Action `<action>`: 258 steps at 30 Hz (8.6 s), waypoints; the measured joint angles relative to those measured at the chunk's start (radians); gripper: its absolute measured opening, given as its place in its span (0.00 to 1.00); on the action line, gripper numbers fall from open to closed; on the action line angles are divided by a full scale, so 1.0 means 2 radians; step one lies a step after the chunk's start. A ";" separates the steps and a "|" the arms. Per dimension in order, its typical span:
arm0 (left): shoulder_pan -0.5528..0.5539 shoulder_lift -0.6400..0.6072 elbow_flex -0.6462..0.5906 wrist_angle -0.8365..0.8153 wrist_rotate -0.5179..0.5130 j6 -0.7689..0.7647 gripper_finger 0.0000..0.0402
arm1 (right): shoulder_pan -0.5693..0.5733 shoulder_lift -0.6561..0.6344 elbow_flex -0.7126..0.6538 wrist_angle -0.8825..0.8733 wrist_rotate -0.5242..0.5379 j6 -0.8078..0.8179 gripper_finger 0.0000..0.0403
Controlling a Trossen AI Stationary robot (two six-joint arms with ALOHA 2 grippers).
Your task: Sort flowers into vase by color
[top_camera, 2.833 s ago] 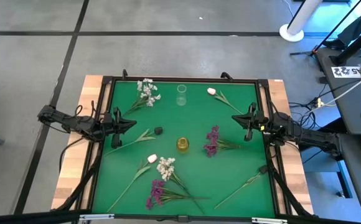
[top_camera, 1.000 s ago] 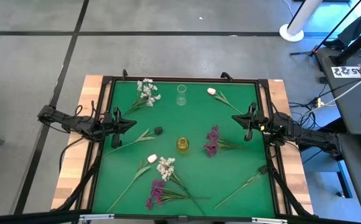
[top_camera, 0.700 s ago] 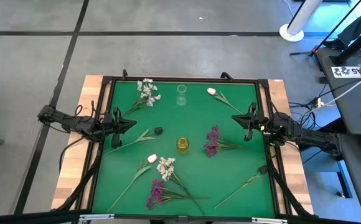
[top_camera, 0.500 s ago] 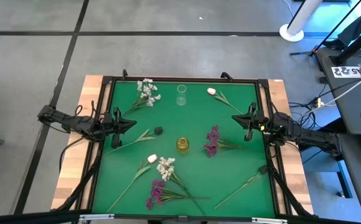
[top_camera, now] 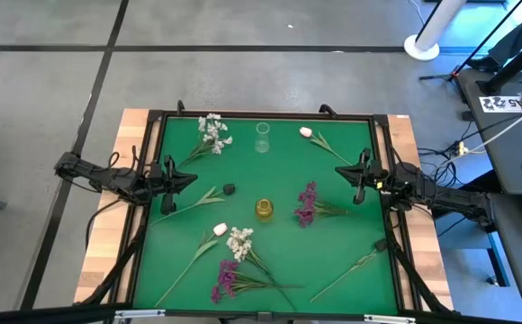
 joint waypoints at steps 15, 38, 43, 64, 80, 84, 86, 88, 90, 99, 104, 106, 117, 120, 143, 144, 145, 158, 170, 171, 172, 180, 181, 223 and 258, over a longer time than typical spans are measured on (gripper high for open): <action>0.000 0.000 0.000 0.000 0.000 0.000 0.00 | 0.000 0.000 0.000 0.000 0.000 0.000 0.03; 0.000 0.000 0.003 0.070 0.002 -0.011 0.00 | 0.000 0.000 0.000 0.000 0.000 0.000 0.03; 0.000 0.002 0.012 0.062 0.002 -0.011 0.00 | 0.000 0.000 0.000 0.000 0.000 0.000 0.03; 0.000 0.361 0.289 -0.341 0.033 -0.291 0.00 | 0.000 0.000 0.000 0.000 0.000 0.000 0.03; 0.050 0.597 0.377 -0.547 0.136 -0.353 0.18 | 0.000 0.000 0.000 0.000 0.000 0.000 0.03; 0.056 0.640 0.377 -0.517 0.136 -0.327 0.29 | 0.000 0.000 0.000 0.000 0.000 0.000 0.03; 0.060 0.656 0.377 -0.491 0.145 -0.314 0.33 | 0.000 0.000 0.000 0.000 0.000 0.000 0.03; 0.063 0.668 0.377 -0.458 0.161 -0.297 0.35 | 0.000 0.000 0.000 0.000 0.000 0.000 0.03; 0.063 0.674 0.377 -0.435 0.179 -0.286 0.36 | 0.000 0.000 0.000 0.000 0.000 0.000 0.03; 0.074 0.677 0.377 -0.433 0.173 -0.264 0.35 | 0.000 0.000 0.000 0.000 0.000 0.000 0.03; 0.108 0.677 0.359 -0.435 0.188 -0.251 0.35 | 0.000 0.000 0.000 0.000 0.000 0.000 0.03; 0.121 0.677 0.344 -0.431 0.202 -0.250 0.35 | 0.000 0.000 0.000 0.000 0.000 0.000 0.03; 0.132 0.677 0.297 -0.369 0.270 -0.245 0.35 | 0.000 0.000 0.000 0.000 0.000 0.000 0.03; 0.129 0.677 0.298 -0.368 0.276 -0.245 0.35 | 0.000 0.000 0.000 0.000 0.000 0.000 0.03; 0.129 0.677 0.299 -0.375 0.233 -0.249 0.10 | 0.000 0.000 0.000 0.000 0.000 0.000 0.03; 0.129 0.677 0.299 -0.376 0.234 -0.249 0.08 | 0.000 0.000 0.000 0.000 0.000 0.000 0.03; 0.129 0.677 0.299 -0.376 0.234 -0.249 0.05 | 0.000 0.000 0.000 0.000 0.000 0.000 0.03; 0.129 0.670 0.311 -0.380 0.237 -0.232 0.01 | 0.000 0.000 0.000 0.000 0.000 0.000 0.03; 0.129 0.599 0.488 -0.439 0.131 -0.158 0.00 | 0.000 0.000 0.000 0.000 0.000 0.000 0.03; 0.129 0.592 0.506 -0.436 0.123 -0.150 0.00 | 0.000 0.000 0.000 0.000 0.000 0.000 0.03; 0.127 0.583 0.525 -0.431 0.113 -0.142 0.00 | 0.000 0.000 0.000 0.000 0.000 0.000 0.03; 0.092 0.531 0.556 -0.153 0.103 -0.038 0.00 | 0.000 0.000 0.000 0.000 0.000 0.000 0.03; 0.085 0.531 0.554 -0.130 0.114 -0.025 0.00 | 0.000 0.000 0.000 0.000 0.000 0.000 0.03; 0.091 0.649 0.349 0.353 0.221 0.058 0.00 | 0.000 0.000 0.000 0.000 0.000 0.000 0.03; 0.133 0.709 0.349 0.216 0.199 -0.066 0.29 | 0.000 0.000 0.000 0.000 0.000 0.000 0.03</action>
